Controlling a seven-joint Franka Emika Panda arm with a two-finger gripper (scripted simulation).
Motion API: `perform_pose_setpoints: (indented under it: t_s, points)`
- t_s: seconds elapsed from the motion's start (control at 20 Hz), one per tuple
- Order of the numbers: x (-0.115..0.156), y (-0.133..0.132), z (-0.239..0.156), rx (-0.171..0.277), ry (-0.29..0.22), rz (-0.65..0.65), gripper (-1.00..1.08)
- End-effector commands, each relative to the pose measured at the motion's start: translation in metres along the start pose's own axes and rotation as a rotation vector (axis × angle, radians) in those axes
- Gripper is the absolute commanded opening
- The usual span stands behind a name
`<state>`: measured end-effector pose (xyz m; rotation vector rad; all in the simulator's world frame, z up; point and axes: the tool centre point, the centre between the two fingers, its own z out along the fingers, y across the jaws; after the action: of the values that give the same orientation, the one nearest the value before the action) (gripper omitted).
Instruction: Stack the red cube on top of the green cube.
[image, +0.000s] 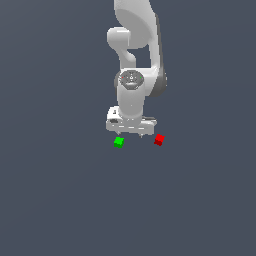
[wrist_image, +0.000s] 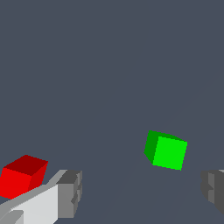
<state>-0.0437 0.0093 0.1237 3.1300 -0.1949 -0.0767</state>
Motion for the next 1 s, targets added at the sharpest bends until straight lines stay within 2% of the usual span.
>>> perform_pose_setpoints:
  t_s: [0.0, 0.5, 0.95]
  points:
    - [-0.009, -0.014, 0.005, 0.002, 0.004, 0.030, 1.00]
    - [-0.039, -0.080, 0.030, 0.009, 0.025, 0.167, 1.00]
    - [-0.053, -0.129, 0.047, 0.014, 0.040, 0.264, 1.00]
